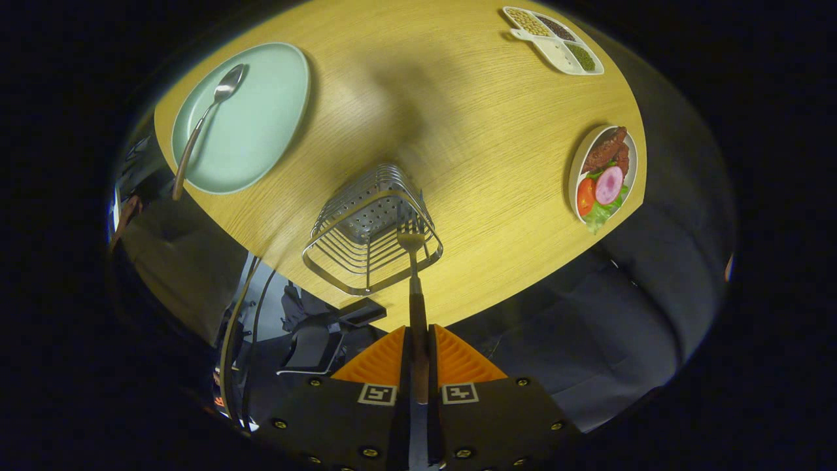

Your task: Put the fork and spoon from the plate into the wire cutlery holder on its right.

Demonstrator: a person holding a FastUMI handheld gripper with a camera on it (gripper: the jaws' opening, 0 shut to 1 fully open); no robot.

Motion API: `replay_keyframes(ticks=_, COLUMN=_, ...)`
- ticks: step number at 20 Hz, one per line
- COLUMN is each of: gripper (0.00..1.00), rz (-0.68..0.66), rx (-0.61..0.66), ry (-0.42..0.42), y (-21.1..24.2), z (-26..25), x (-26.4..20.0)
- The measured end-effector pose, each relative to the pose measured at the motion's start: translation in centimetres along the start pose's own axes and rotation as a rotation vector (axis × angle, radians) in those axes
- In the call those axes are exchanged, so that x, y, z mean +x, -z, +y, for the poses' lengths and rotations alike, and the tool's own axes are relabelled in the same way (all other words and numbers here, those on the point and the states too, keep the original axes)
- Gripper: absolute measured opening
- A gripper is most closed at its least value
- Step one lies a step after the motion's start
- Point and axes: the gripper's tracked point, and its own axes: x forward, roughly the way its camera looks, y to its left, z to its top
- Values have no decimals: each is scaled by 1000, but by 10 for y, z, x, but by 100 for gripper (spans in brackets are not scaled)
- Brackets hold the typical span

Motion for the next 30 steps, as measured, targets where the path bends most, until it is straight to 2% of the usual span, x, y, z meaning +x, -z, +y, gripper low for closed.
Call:
replay_keyframes(ticks=1, gripper=17, rz=13, rx=-7, ry=13, y=4, z=-4, x=-7)
replay_keyframes(ticks=8, gripper=17, rz=-104, rx=88, ry=2, y=9, z=-13, x=-33)
replay_keyframes(ticks=14, gripper=17, rz=-450, rx=200, ry=-146, y=-7, z=49, x=-70)
replay_keyframes(ticks=18, gripper=17, rz=-646, rx=253, ry=-206, y=-23, z=101, x=-87)
replay_keyframes(ticks=22, gripper=17, rz=-746, rx=323, ry=-322, y=-33, z=146, x=-91)
replay_keyframes(ticks=25, gripper=19, rz=-808, rx=393, ry=-561, y=-51, z=191, x=-103)
replay_keyframes(ticks=26, gripper=19, rz=-801, rx=414, ry=-603, y=-55, z=198, x=-104)
replay_keyframes(ticks=30, gripper=20, rz=-764, rx=444, ry=-671, y=-84, z=219, x=-99)
